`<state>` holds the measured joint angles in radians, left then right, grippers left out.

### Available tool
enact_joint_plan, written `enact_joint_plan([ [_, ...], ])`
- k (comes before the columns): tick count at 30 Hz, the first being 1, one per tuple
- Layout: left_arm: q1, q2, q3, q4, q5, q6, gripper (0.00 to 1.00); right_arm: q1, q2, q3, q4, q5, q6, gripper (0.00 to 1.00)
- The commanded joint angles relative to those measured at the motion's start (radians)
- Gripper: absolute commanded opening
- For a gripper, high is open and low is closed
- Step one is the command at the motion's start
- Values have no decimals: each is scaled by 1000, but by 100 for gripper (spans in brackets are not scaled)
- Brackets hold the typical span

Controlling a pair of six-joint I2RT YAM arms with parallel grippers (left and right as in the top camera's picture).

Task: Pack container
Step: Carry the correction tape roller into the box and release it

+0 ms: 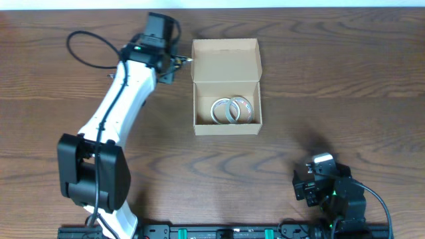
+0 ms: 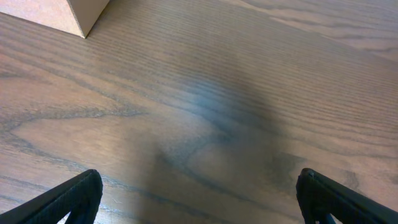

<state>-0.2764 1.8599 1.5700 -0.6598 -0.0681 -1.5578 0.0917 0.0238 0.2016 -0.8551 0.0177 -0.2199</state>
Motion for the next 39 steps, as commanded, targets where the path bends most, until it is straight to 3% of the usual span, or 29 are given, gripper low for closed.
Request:
enact_joint_plan([
  [1,-64,-12,40,-26,-21,41,43,-8,-6,-6,-2,-7,-13,99],
  [17,-353,-35,41,-180,-17,52,43,-8,-6,-6,-2,-7,-13,99],
  [39,-385,164,35,-166,-73,62,47,-8,-6,-6,-2,-7,-13,99],
])
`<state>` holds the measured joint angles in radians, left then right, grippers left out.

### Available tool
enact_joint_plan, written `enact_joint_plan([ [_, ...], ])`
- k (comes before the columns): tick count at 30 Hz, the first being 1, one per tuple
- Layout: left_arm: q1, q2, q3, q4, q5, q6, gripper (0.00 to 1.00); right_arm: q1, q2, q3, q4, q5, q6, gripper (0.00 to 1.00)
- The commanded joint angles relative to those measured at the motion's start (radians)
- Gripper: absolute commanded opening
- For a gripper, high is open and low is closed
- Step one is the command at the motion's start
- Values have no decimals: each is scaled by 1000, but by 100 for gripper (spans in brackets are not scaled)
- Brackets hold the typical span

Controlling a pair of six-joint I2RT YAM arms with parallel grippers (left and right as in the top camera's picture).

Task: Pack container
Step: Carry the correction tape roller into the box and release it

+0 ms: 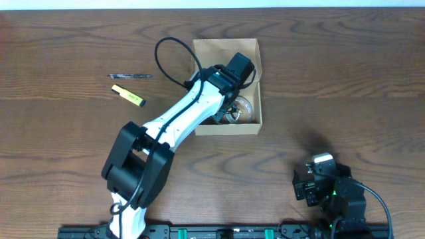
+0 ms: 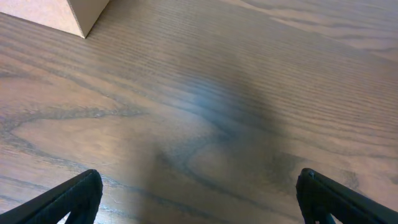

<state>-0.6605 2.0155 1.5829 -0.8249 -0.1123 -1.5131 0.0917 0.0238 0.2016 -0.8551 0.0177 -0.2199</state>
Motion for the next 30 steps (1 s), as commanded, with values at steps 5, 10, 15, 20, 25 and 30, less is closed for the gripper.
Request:
enact_joint_plan([
  [5,-1,19,23,0,-29,17,47,-8,-6,-6,-2,-7,-13,99],
  [10,-1,19,23,0,-29,17,54,-8,-6,-6,-2,-7,-13,99],
  [15,-1,19,23,0,-29,18,59,-8,-6,-6,-2,-7,-13,99],
  [20,-1,17,23,6,-26,18,59,-8,-6,-6,-2,-7,-13,99],
  [25,1,-36,27,28,-26,18,60,-8,-6,-6,-2,-7,-13,99],
  [30,38,-171,30,46,-61,41,64,-8,-6,-6,-2,-7,-13,99],
])
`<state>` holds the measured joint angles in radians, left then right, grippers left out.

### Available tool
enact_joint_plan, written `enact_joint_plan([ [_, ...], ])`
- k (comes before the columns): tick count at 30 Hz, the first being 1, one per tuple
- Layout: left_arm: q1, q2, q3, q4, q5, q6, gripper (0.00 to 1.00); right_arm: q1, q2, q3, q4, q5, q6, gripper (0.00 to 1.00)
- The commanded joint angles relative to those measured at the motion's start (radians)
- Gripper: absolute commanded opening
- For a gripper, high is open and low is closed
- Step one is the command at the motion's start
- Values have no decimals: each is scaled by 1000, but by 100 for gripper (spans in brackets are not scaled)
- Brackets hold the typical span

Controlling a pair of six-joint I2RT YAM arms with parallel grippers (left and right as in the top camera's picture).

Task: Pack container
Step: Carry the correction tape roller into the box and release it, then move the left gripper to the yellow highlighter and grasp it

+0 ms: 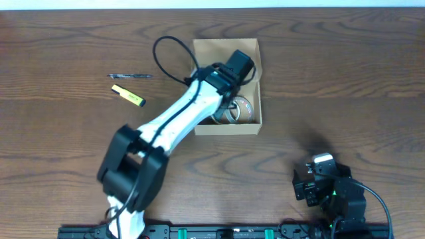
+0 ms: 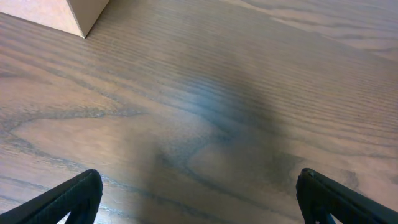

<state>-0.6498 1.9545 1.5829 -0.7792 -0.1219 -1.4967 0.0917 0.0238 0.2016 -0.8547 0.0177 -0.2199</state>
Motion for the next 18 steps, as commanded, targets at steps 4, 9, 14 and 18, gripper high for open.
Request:
enact_joint_plan([
  [4,133,-214,30,-31,-127,65,70,-8,-6,-6,-2,-7,-13,99],
  [9,359,-277,30,-113,-128,72,76,-8,-6,-6,-2,-7,-13,99],
  [14,541,-257,17,-184,-98,145,77,-8,-6,-6,-2,-7,-13,99],
  [18,623,-175,9,-206,-61,216,80,-8,-6,-6,-2,-7,-13,99],
])
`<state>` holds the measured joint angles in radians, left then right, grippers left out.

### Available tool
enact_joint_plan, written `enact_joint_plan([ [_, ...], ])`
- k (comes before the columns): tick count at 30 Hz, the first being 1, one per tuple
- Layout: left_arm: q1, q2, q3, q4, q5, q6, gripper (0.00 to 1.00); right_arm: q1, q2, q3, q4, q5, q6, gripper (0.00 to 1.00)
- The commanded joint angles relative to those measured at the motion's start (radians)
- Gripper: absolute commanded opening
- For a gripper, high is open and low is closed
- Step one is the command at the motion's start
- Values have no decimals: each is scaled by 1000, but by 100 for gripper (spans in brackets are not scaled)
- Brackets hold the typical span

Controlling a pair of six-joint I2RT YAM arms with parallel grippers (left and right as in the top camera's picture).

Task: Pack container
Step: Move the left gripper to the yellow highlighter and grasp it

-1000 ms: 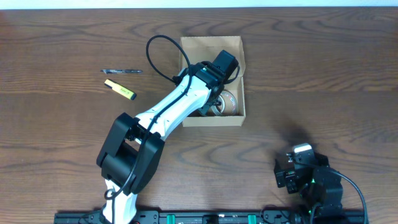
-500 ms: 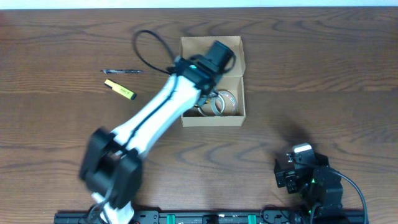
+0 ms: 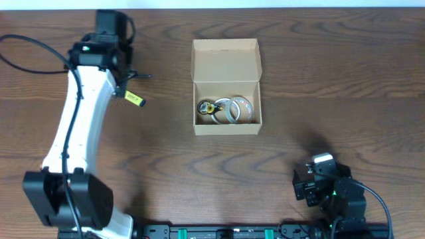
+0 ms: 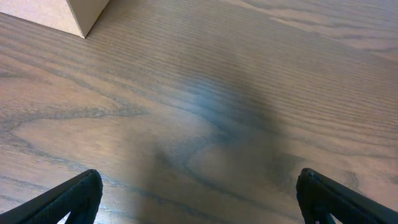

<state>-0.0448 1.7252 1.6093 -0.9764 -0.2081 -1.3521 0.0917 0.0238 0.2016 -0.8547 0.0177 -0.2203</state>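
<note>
The open cardboard box [image 3: 226,63] stands at mid-table with its lid flap folded back. Inside lie two tape rolls [image 3: 234,109] and, left of them, a small yellow-and-black object [image 3: 208,107]. My left gripper [image 3: 126,78] is far left of the box, above a yellow highlighter [image 3: 135,99] and the tip of a thin dark pen [image 3: 144,76]; its fingers are hidden under the wrist. My right gripper [image 4: 199,199] rests open over bare wood at the front right, nothing between its fingers.
A corner of the box [image 4: 62,15] shows at the upper left of the right wrist view. The left arm's white link [image 3: 80,126] stretches along the table's left side. The right arm [image 3: 329,189] sits folded near the front edge.
My left gripper has gone from inside the box to the far left, above the highlighter and pen. A small yellow-and-black object now shows in the box beside the tape rolls. The right arm stayed put.
At first my left gripper was just left of the box, which held only two tape rolls. Then it was down inside the box at two moments, with highlighter and pen bare on the table. Now it is back at the left and the box holds a further small object.
</note>
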Motion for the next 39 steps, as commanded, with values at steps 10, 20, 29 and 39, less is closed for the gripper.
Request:
enact_joint_plan([
  [10,58,269,-17,5,96,258,80,-8,-6,-6,-2,-7,-13,99],
  [20,110,371,-17,32,172,277,75,-8,-6,-6,-2,-7,-13,99],
  [29,119,452,-17,144,258,283,75,-8,-6,-6,-2,-7,-13,99],
  [39,119,474,-17,147,260,283,60,-8,-6,-6,-2,-7,-13,99],
])
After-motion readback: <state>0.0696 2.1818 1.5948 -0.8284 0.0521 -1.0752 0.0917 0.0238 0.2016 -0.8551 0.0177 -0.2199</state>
